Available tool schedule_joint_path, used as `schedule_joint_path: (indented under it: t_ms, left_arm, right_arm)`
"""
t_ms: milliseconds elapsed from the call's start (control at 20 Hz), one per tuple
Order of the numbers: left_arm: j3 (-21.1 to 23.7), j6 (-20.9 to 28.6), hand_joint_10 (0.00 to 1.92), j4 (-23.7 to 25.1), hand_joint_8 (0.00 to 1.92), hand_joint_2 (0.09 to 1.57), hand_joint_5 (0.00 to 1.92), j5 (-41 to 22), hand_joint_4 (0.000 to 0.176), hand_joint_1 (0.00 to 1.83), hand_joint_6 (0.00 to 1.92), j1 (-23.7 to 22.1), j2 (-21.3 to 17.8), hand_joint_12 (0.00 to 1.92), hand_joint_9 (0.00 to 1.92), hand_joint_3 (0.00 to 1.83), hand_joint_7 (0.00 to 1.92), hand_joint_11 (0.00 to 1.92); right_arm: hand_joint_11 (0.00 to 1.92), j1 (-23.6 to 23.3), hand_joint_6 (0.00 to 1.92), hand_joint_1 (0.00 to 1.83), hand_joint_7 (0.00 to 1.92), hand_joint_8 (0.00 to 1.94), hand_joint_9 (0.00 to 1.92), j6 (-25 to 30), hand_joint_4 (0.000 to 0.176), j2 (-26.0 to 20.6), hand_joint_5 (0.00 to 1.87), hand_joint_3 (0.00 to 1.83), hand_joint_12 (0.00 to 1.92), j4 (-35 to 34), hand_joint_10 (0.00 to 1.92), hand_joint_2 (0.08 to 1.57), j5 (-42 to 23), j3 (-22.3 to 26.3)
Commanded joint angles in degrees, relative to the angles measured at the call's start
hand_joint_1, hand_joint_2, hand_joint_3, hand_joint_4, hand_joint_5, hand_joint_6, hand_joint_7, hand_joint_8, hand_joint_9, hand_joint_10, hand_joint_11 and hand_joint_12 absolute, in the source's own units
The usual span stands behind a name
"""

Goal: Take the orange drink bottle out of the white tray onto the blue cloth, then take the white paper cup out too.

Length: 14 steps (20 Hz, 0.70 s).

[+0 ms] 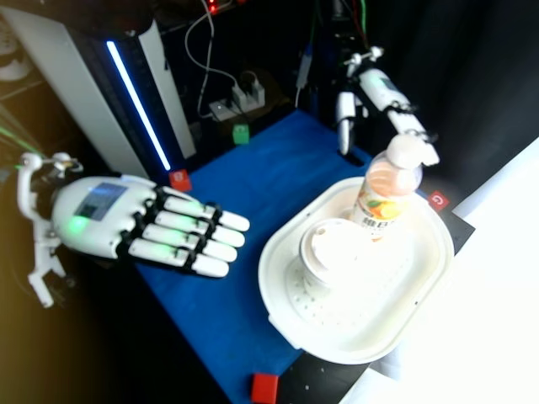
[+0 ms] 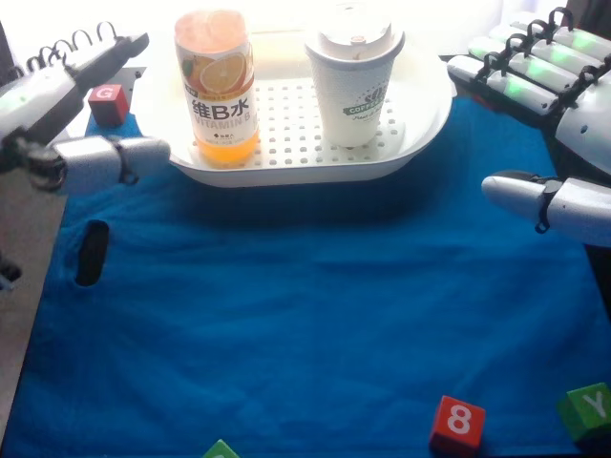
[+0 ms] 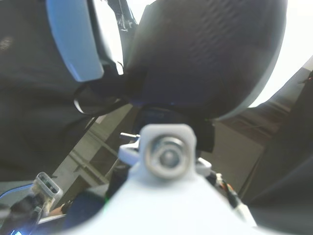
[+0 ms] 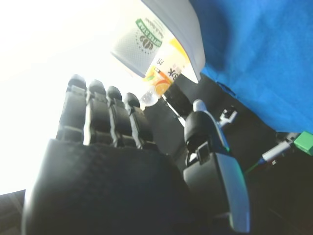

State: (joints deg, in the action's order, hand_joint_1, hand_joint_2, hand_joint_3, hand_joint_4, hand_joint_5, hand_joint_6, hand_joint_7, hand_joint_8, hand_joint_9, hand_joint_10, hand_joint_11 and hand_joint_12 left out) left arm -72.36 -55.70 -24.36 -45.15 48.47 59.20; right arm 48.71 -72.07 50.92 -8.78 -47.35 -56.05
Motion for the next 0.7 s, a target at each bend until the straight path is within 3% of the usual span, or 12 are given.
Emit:
schedule_joint_path:
  t_ms: [0, 50, 150, 200, 250, 300, 350, 400, 450, 550, 600, 650]
  left_arm:
    - [-1.07, 0.48, 0.0, 0.57, 0.0, 1.12, 0.0, -3.32, 0.136, 0.62, 0.0, -1.54, 0.72, 0.0, 0.0, 0.0, 0.0, 0.0]
    - [-2.15, 0.59, 0.0, 0.52, 0.0, 1.11, 0.0, -1.94, 0.165, 0.62, 0.0, -2.55, 1.37, 0.0, 0.0, 0.0, 0.0, 0.0]
    - [-4.41, 0.88, 0.0, -0.88, 0.0, 1.09, 0.0, -0.33, 0.176, 0.62, 0.0, -3.87, 2.96, 0.0, 0.0, 0.0, 0.0, 0.0]
    - [-5.26, 1.6, 0.0, -1.22, 0.0, 1.08, 0.0, -0.19, 0.169, 0.62, 0.0, -3.95, 3.49, 0.33, 0.0, 0.0, 0.0, 0.0]
    - [-6.62, 3.79, 0.0, -1.28, 0.0, 1.06, 0.0, -0.15, 0.175, 0.63, 0.0, -4.01, 4.51, 0.59, 0.0, 0.0, 0.0, 0.0]
    - [-7.31, 4.86, 0.0, -1.44, 0.0, 1.05, 0.0, -0.23, 0.164, 0.62, 0.0, -4.09, 5.15, 0.47, 0.0, 0.0, 0.0, 0.0]
    - [-8.06, 5.25, 0.0, -1.54, 0.0, 1.04, 0.0, -0.14, 0.165, 0.6, 0.0, -4.56, 6.06, 0.09, 0.0, 0.0, 0.0, 0.0]
    - [-8.62, 5.27, 0.0, -1.57, 0.0, 1.01, 0.0, 0.12, 0.156, 0.61, 0.0, -5.11, 6.78, 0.02, 0.0, 0.0, 0.0, 0.0]
    - [-9.04, 5.32, 0.0, -1.56, 0.0, 1.0, 0.0, 0.34, 0.167, 0.6, 0.0, -5.61, 7.37, 0.0, 0.0, 0.0, 0.0, 0.0]
    - [-9.66, 6.71, 0.0, -0.82, 0.0, 0.97, 0.0, 0.04, 0.152, 0.59, 0.0, -6.25, 8.4, 0.0, 0.0, 0.0, 0.0, 0.0]
    - [-10.38, 9.4, 0.0, -0.07, 0.0, 0.92, 0.0, -0.9, 0.12, 0.61, 0.0, -6.26, 9.16, 0.0, 0.0, 0.0, 0.0, 0.0]
    - [-11.01, 11.62, 0.0, 0.28, 0.0, 0.88, 0.0, -1.91, 0.147, 0.61, 0.0, -6.25, 9.77, 0.0, 0.0, 0.0, 0.0, 0.0]
  right_arm:
    - [0.0, -0.84, 0.0, 0.06, 0.0, 0.0, 0.0, -0.03, 0.0, 0.15, 0.0, 0.02, 0.0, 0.21, 0.0, 1.4, -6.94, -0.2]
    - [0.0, -0.84, 0.0, 0.06, 0.0, 0.0, 0.0, -0.03, 0.0, 0.2, 0.0, 0.02, 0.0, 0.27, 0.0, 1.39, -6.94, -0.21]
    - [0.0, -0.84, 0.0, 0.08, 0.0, 0.0, 0.0, -0.03, 0.0, 0.42, 0.0, 0.01, 0.0, 0.32, 0.0, 1.39, -6.94, -0.21]
    - [0.0, -0.84, 0.0, 0.08, 0.0, 0.0, 0.0, -0.03, 0.0, 0.54, 0.0, 0.01, 0.0, 0.32, 0.0, 1.38, -6.94, -0.21]
    - [0.0, -0.84, 0.0, 0.07, 0.0, 0.0, 0.0, -0.03, 0.0, 0.6, 0.0, 0.01, 0.0, 0.28, 0.0, 1.38, -6.94, -0.18]
    - [0.0, -0.83, 0.0, 0.09, 0.0, 0.0, 0.0, -0.03, 0.0, 0.64, 0.0, 0.01, 0.0, 0.28, 0.0, 1.39, -6.94, -0.17]
    - [0.0, -0.77, 0.0, 0.1, 0.0, 0.0, 0.0, -0.02, 0.0, 0.65, 0.0, 0.01, 0.0, 0.27, 0.0, 1.39, -6.94, -0.13]
    - [0.0, -0.71, 0.0, 0.1, 0.0, 0.0, 0.0, -0.02, 0.0, 0.65, 0.0, 0.01, 0.0, 0.27, 0.0, 1.39, -6.94, -0.09]
    - [0.0, -0.7, 0.0, 0.14, 0.0, 0.0, 0.0, -0.02, 0.0, 0.66, 0.0, 0.0, 0.0, 0.27, 0.0, 1.38, -6.94, -0.09]
    - [0.0, -0.69, 0.0, 0.2, 0.0, 0.0, 0.0, -0.02, 0.0, 0.75, 0.0, 0.0, 0.0, 0.27, 0.0, 1.36, -6.94, -0.08]
    - [0.0, -0.69, 0.0, 0.21, 0.0, 0.0, 0.0, -0.02, 0.0, 0.81, 0.0, 0.0, 0.0, 0.27, 0.0, 1.37, -6.94, -0.09]
    - [0.0, -0.69, 0.0, 0.24, 0.0, 0.0, 0.0, -0.02, 0.0, 0.82, 0.0, 0.0, 0.0, 0.27, 0.0, 1.36, -6.94, -0.07]
